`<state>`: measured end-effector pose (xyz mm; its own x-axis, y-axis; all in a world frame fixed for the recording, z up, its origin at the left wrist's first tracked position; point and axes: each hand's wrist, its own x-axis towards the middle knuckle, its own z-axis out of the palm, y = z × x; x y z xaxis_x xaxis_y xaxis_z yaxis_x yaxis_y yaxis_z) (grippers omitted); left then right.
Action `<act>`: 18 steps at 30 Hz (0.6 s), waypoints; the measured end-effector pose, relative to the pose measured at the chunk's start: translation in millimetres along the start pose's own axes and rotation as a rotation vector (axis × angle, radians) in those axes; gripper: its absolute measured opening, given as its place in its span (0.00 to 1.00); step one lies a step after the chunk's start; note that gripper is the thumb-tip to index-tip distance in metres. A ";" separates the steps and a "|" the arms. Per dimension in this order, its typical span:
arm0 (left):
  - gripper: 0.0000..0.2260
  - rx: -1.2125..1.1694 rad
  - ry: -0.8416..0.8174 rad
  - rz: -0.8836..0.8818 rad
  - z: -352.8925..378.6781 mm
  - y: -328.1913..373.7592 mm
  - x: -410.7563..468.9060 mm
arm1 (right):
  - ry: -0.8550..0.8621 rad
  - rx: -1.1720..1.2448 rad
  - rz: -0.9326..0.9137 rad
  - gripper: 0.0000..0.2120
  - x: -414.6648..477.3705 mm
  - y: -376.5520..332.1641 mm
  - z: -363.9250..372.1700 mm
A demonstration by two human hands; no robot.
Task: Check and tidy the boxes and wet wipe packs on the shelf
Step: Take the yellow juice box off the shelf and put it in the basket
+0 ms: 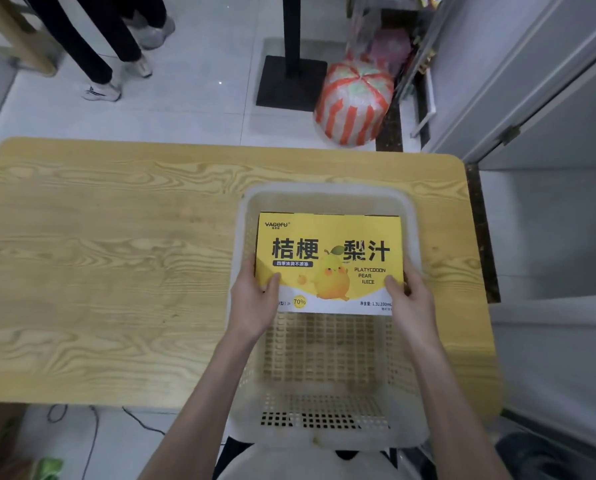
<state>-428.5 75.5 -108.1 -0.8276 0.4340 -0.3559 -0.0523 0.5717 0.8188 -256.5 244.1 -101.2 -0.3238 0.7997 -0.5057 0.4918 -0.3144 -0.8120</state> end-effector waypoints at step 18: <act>0.26 0.115 -0.083 -0.027 4.9 7.7 9.2 | -0.045 -0.337 -0.092 0.28 16.6 6.7 16.7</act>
<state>-433.8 87.3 -107.3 -0.7774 0.4707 -0.4173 -0.0058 0.6580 0.7530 -272.1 246.8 -119.8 -0.4109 0.7908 -0.4536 0.6954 -0.0499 -0.7169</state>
